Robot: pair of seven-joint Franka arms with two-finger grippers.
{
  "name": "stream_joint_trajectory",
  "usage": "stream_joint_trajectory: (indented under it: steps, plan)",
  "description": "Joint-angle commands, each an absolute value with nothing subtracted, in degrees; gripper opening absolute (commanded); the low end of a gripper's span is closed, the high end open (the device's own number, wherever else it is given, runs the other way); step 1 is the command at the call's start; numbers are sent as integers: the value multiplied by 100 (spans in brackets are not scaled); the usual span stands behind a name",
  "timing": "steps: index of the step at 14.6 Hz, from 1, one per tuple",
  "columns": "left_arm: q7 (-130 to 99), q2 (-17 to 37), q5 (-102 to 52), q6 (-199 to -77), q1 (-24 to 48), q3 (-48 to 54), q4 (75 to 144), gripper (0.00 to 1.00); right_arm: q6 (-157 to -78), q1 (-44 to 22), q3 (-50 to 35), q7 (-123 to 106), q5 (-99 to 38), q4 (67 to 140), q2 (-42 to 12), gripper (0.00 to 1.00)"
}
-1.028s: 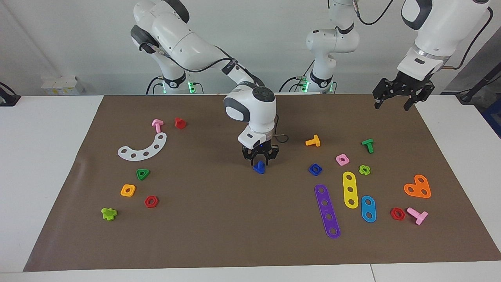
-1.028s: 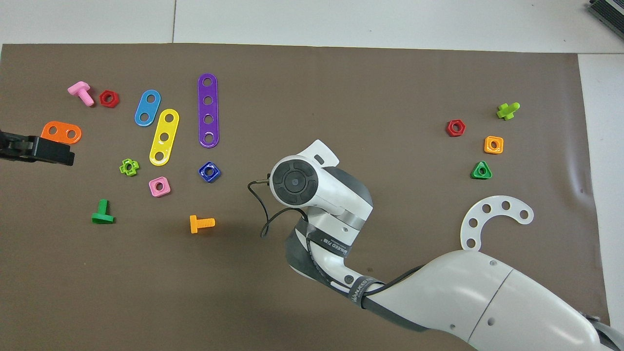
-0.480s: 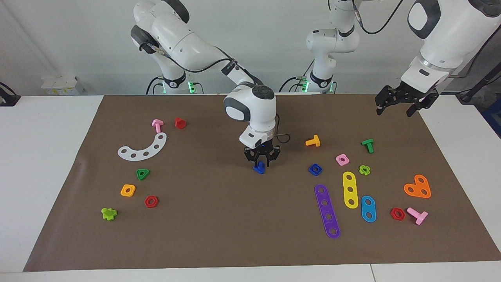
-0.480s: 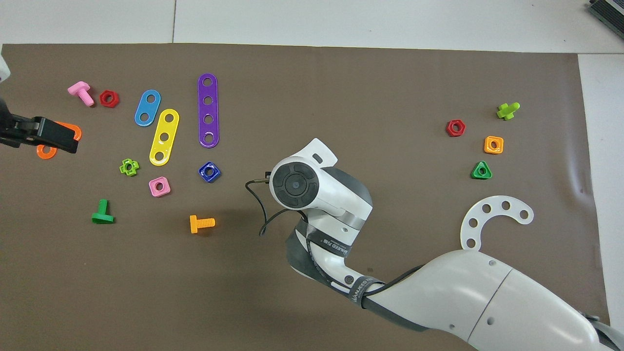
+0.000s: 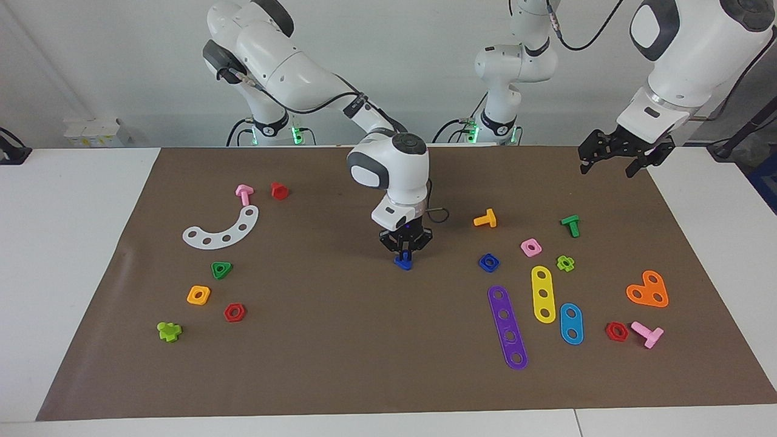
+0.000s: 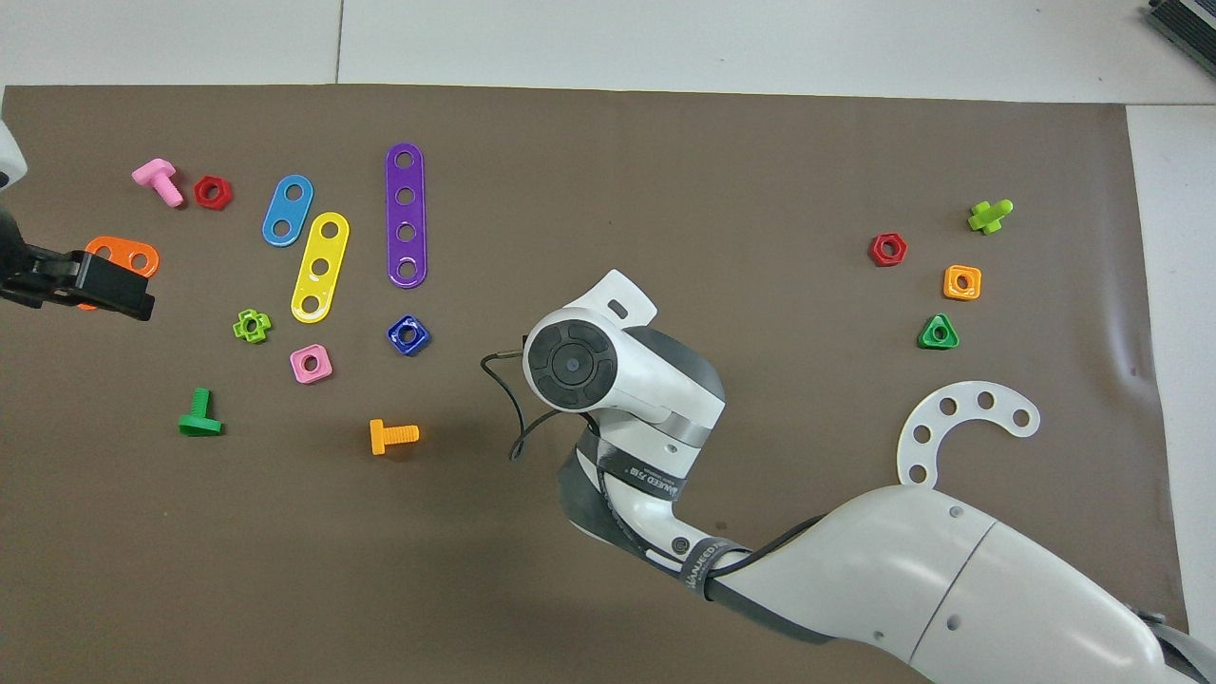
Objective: Unscrew and place screws in storage area
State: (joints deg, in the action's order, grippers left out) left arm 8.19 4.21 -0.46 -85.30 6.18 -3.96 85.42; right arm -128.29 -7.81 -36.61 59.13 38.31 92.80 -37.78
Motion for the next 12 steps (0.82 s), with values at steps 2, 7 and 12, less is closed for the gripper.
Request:
stream_joint_trajectory:
  steps: [2, 7, 12]
  plan:
    - [853, 88, 44, -8815, 562, -343, 9070, 100, -12508, -545, -3779, 5863, 3885, 9202, -3543, 0]
    - [853, 88, 44, -9122, 536, -343, 9114, 100, -12436, -185, -3342, 5354, 2902, 9430, -2489, 0]
    - [905, 97, 44, -9483, 527, -351, 9097, 100, -12489, -193, -1936, 3493, 1101, 10150, -1513, 0]
